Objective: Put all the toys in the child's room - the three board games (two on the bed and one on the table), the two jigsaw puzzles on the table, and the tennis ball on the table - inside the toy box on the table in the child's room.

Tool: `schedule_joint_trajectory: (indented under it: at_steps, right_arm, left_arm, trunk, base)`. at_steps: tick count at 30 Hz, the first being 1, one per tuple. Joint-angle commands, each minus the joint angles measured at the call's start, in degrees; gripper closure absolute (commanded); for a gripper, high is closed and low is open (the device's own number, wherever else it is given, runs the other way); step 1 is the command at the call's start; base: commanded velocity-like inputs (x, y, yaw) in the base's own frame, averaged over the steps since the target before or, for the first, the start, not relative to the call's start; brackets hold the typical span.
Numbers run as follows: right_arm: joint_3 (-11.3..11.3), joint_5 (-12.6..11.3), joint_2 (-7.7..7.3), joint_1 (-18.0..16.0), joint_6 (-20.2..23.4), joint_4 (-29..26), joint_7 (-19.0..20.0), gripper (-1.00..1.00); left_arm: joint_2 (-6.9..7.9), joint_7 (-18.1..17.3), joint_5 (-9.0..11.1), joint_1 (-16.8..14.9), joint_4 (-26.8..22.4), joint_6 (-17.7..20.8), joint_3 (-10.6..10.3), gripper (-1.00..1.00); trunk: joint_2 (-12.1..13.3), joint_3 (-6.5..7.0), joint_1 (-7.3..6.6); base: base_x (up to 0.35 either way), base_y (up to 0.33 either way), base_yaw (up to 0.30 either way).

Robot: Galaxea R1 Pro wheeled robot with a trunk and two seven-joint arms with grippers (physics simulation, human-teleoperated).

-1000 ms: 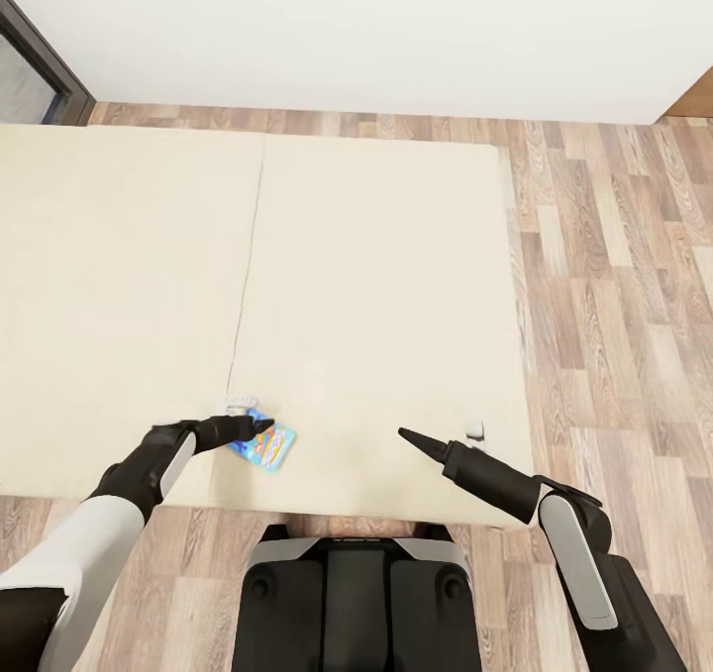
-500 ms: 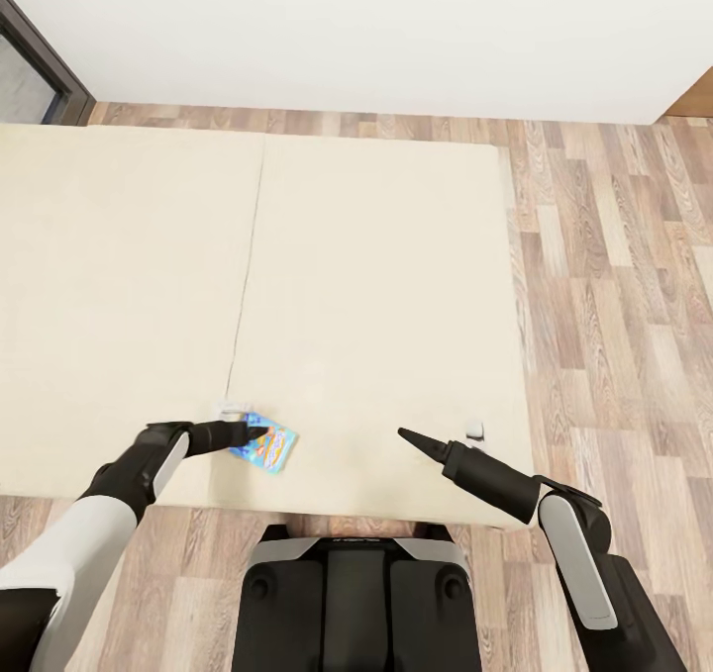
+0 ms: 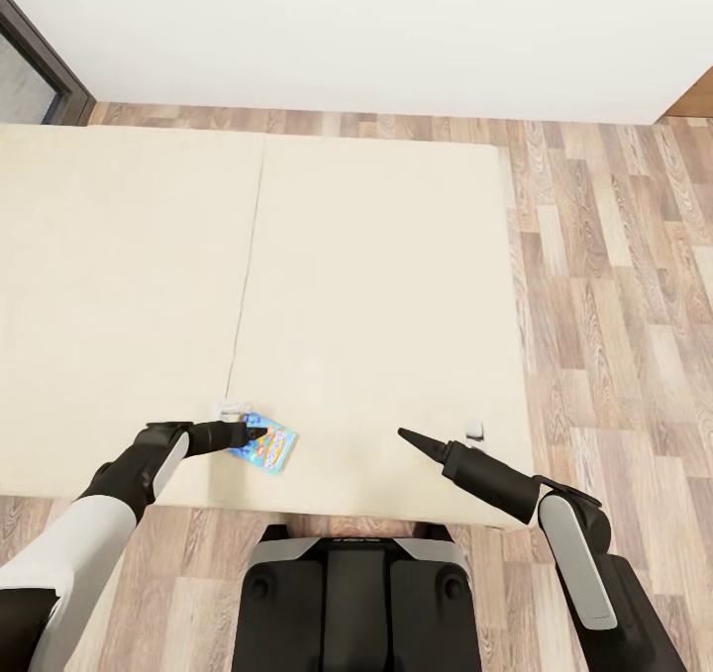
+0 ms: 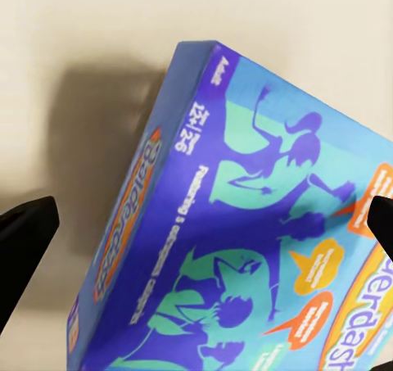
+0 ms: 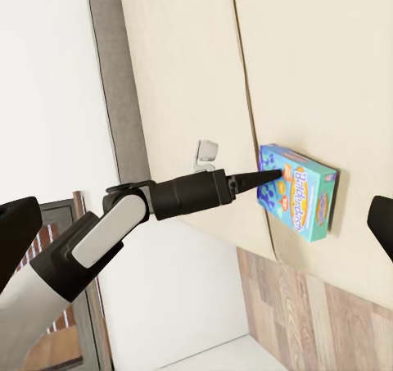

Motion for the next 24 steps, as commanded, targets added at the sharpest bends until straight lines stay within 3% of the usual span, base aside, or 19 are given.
schedule_joint_trajectory:
  at_steps: [1,19,24]
  right_arm:
    - [-0.1,0.0,0.00,0.0,0.3,0.0,0.1,-1.00]
    - [-0.1,0.0,0.02,0.0,0.3,-0.1,0.1,-1.00]
    - [-0.1,0.0,0.02,0.0,0.3,-0.1,0.1,-1.00]
  left_arm:
    - [0.06,0.2,0.5,0.0,0.0,0.5,-0.4,-1.00]
    - [-0.13,0.2,0.4,0.0,0.0,0.5,-0.9,-1.00]
    - [-0.27,0.2,0.3,0.0,0.0,1.5,-3.6,-1.00]
  trunk:
    - [-0.1,-0.07,0.05]
    - [-0.1,0.48,0.05]
    - [-0.1,0.52,0.05]
  base:
    - [0.000,0.000,0.000]
    - [-0.003,-0.017,0.000]
    - [-0.027,-0.129,0.000]
